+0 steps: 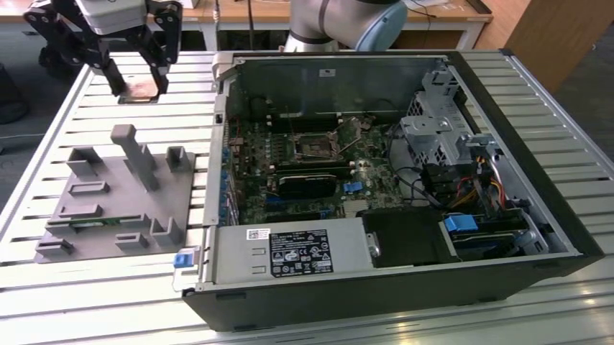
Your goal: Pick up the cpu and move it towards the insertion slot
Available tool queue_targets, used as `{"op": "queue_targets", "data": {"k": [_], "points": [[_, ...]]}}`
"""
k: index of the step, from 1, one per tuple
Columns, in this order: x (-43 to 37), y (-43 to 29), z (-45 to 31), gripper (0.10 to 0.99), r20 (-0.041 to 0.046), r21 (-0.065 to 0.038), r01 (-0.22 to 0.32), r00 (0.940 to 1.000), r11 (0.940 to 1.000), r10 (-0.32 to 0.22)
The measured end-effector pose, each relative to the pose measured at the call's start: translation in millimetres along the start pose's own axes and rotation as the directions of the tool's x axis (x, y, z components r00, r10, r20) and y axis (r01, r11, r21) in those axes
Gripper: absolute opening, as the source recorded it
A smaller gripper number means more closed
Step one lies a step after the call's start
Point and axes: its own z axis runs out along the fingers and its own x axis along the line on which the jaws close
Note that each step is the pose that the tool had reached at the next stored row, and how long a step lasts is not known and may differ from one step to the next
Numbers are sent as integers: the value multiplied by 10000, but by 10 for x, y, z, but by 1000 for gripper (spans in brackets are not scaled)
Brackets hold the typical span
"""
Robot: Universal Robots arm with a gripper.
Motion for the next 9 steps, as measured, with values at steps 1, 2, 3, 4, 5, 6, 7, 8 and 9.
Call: {"op": "queue_targets", "data": {"k": [1,2,3,4,5,6,7,8,9], "points": [[-7,0,0,537,1,0,-1,10000,10000,1],[-14,0,0,537,1,0,0,10000,10000,0],[-21,0,1,537,1,-1,0,10000,10000,0],[-28,1,0,537,0,0,0,10000,10000,0],[-35,1,0,537,1,0,0,10000,10000,0],[-42,1,0,537,1,0,-1,10000,10000,1],[-49,1,0,537,0,1,-1,10000,10000,1],[-56,1,0,537,0,0,-1,10000,10000,1],[-63,1,0,537,1,0,-1,10000,10000,1]]}}
